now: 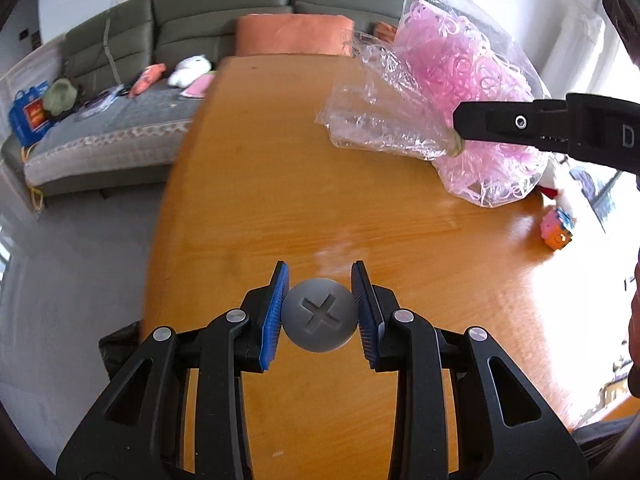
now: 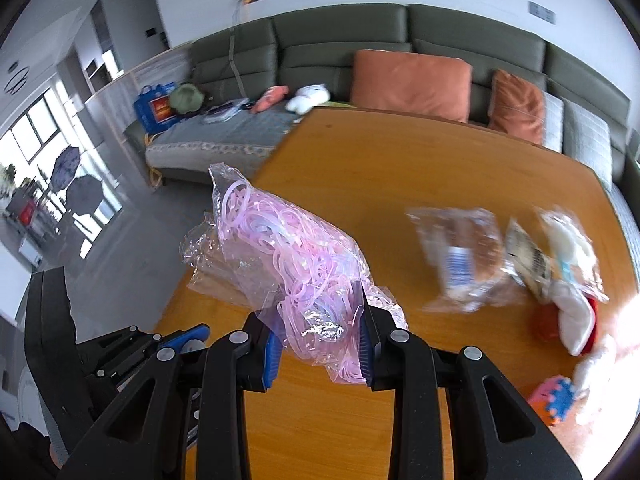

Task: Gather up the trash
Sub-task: 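Carry the rubber-band bag and grey cap to the black bin and release both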

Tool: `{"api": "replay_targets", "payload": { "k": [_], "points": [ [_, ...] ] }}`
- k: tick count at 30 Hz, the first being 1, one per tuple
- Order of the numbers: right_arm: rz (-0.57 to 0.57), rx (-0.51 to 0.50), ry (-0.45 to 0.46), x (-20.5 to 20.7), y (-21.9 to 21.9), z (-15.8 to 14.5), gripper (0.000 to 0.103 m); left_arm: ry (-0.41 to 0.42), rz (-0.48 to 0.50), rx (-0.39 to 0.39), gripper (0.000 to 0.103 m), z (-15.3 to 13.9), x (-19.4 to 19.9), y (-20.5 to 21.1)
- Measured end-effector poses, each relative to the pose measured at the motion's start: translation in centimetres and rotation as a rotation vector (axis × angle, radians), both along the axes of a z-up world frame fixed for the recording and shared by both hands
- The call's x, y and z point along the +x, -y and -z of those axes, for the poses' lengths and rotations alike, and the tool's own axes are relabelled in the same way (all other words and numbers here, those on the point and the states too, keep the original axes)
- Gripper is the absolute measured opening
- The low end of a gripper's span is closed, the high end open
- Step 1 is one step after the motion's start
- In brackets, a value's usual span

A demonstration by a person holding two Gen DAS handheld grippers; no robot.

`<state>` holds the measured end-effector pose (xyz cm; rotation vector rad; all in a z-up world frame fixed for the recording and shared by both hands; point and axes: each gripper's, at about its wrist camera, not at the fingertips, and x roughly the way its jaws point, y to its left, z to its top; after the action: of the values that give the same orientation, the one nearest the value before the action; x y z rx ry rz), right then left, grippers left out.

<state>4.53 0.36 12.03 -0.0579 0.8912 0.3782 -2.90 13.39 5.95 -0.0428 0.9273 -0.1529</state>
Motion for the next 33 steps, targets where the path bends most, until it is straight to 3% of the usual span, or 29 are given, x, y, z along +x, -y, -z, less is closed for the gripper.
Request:
{"api": "replay_targets", "payload": {
  "k": [18,30,31,33],
  "points": [
    [-0.325,0.018,-0.040,-2.5,-20.2,1.1,0.032,-0.007,-0.353,0.020,0.032,-0.1,-7.5,-17.5],
    [-0.525,-0.002,-0.139,-4.8,-32.6,3.9,0.032,-0.082,-0.576,0.029,0.032,2.7,-12.2,-28.8],
    [-0.537,-0.001,-0.154,-4.8,-33.1,4.2,0.035,-0.094,-0.582,0.024,0.032,3.0,-12.1,-29.3],
    [-0.548,0.000,-0.176,-4.8,-34.3,4.7,0.050,-0.138,-0.608,0.014,0.034,3.8,-12.0,-30.5]
  ]
}}
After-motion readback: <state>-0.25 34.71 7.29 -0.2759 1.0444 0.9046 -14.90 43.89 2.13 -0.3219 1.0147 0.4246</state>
